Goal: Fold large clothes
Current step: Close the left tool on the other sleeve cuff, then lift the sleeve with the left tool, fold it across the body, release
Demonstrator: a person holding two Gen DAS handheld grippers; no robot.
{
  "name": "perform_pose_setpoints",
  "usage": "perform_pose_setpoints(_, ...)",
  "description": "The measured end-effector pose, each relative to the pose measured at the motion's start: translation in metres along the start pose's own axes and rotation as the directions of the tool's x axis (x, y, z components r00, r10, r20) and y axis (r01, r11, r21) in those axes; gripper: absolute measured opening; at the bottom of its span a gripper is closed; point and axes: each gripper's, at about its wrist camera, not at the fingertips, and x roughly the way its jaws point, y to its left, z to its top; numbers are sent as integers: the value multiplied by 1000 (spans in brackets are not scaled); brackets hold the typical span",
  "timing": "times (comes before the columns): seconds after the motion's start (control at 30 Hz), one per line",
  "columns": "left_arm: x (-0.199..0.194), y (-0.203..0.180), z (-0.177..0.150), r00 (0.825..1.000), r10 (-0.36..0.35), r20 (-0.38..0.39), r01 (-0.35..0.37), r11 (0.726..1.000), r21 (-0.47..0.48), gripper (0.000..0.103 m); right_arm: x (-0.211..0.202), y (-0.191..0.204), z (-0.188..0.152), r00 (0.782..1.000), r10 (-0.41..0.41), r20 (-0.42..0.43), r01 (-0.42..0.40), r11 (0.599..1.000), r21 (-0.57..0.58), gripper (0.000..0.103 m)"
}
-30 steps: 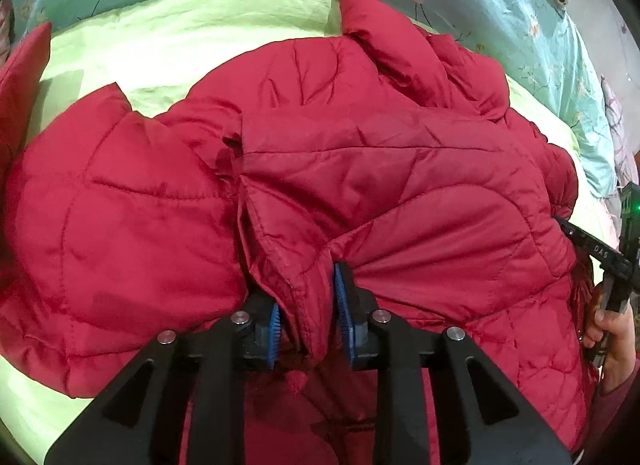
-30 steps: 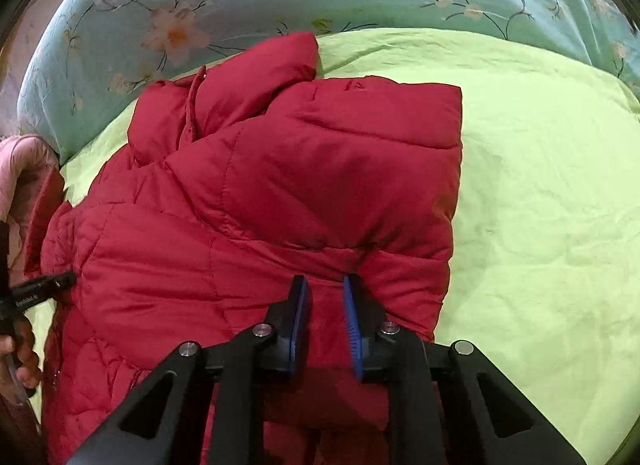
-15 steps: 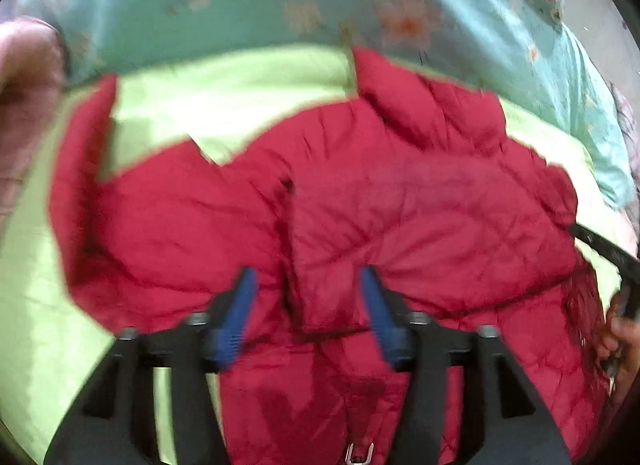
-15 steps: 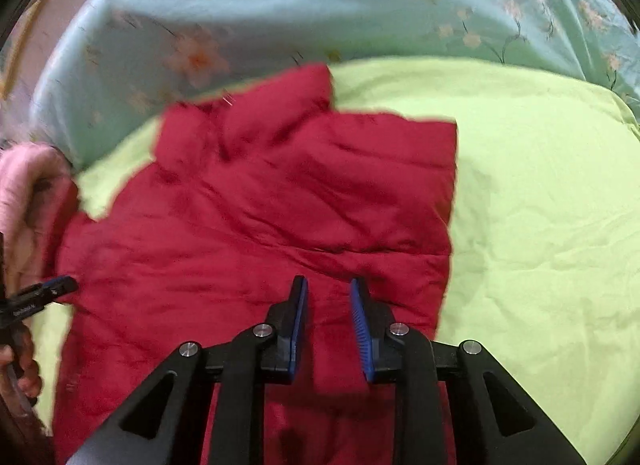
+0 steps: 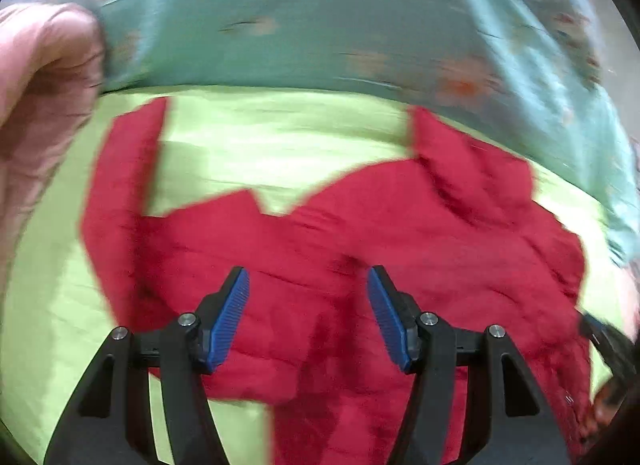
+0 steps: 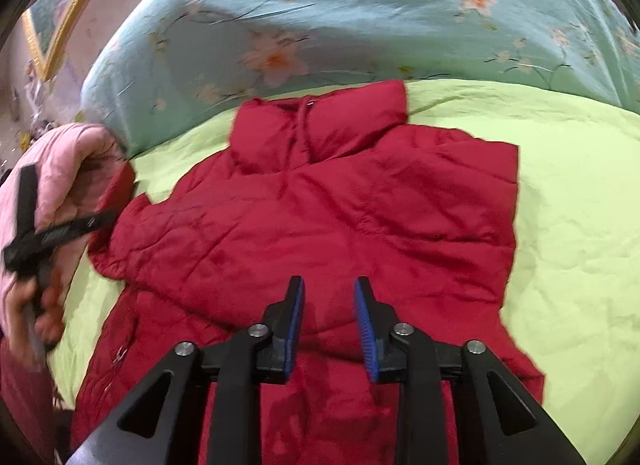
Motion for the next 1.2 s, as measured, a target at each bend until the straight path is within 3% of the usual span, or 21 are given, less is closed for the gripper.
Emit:
perform_pose_setpoints(0.27,24,74,20,982,191,9,-189,977,-102,61,7,15,-12,998,50,-36,-51,999,-17,38)
perform_pose_setpoints(0.5,54,86,32,961,275,-37,-277,953,-121,65,-3,15,-17,996,85,-34,-85,996,1,39)
perform_pose_setpoints(0.67,69,92,35,959,278,-60,-284,951,-122,64,-6,14,-19,995,91,-35,-91,996,8,39)
perform_pose_setpoints(0.73,72,98,33,960,272,-67,-278,951,-132,35,-7,13,-20,995,97,-36,-96,995,18,39)
perform_pose_setpoints(0.77,72,100,33,950,306,-63,-312,937,-157,17,-8,12,-20,994,99,-35,-98,995,21,39)
perform_pose_setpoints(0.83,63,108,29,971,238,-38,-240,948,-208,10,-10,12,-21,994,103,-32,-103,994,26,39)
perform_pose_setpoints(0.9,52,110,27,980,200,4,-193,952,-236,8,-12,12,-21,994,109,-28,-108,994,26,39)
perform_pose_setpoints(1.03,35,105,21,982,176,67,-156,959,-236,7,-15,15,-21,992,121,-21,-120,992,22,39)
perform_pose_setpoints(1.2,12,91,12,987,96,127,-59,962,-266,6,-15,21,-19,990,141,-21,-141,990,21,39)
